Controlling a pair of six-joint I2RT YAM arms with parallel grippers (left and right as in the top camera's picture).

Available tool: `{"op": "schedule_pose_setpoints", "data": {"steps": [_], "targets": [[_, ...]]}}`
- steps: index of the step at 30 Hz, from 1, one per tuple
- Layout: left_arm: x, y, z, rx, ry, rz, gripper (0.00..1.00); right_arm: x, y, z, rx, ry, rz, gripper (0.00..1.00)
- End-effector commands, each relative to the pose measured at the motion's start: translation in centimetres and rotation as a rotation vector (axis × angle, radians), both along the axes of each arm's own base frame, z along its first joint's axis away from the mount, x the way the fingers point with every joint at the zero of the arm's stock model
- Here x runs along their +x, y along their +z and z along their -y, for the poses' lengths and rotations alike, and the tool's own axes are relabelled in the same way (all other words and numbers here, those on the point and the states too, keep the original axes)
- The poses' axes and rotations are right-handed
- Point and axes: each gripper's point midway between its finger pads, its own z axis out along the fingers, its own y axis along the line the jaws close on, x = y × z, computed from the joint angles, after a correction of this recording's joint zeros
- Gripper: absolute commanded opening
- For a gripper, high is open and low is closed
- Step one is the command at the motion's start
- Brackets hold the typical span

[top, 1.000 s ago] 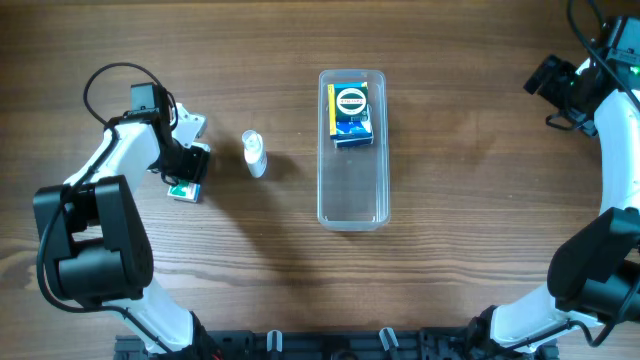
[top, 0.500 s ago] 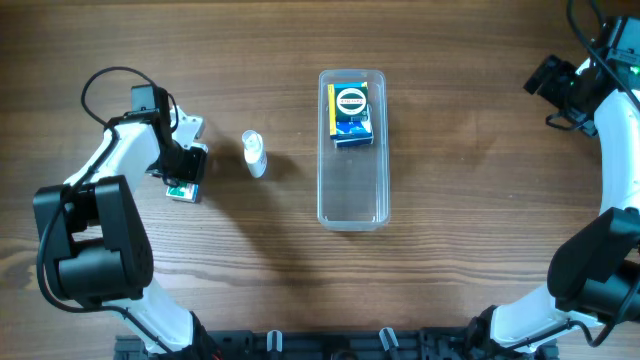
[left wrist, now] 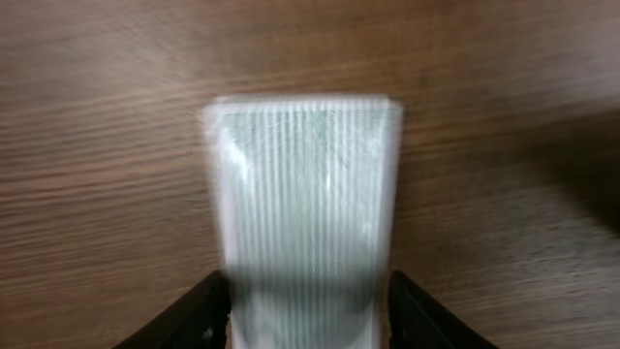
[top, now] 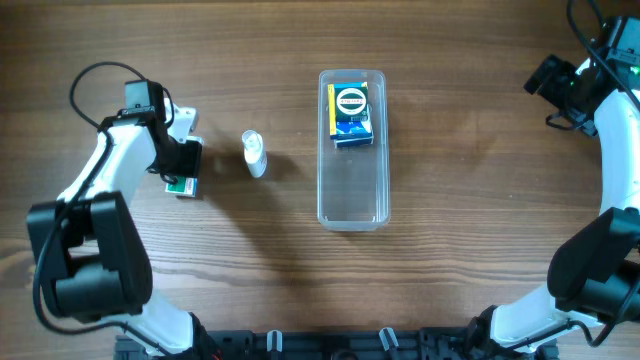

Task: Pack container
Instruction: 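Lift the white-green box with the left gripper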

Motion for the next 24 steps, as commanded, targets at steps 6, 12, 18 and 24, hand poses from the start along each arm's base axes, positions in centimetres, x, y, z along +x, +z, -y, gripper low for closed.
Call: {"op": "schedule_pose_setpoints", "data": {"steps": [6,12,18,24], "targets": [[3.5,12.5,1.6,-0.099,0.063,0.373,0.42,0.0,-0.3,-0.1,0.002,0.011,-0.005,1.00],[1.6,12.9,-1.2,0.014,0.129,0.333,0.88,0.0,-0.3,-0.1,0.002,0.011,-0.005,1.00],[-0.5,5.2,-1.1,-0.018,0.140,0.045,0.88,0.0,-0.3,-0.1,0.002,0.011,-0.005,1.00],[-1.2,1.0,-1.0,-0.029,0.141,-0.080,0.87,0.0,-0.3,-0.1,0.002,0.011,-0.005,1.00]]}}
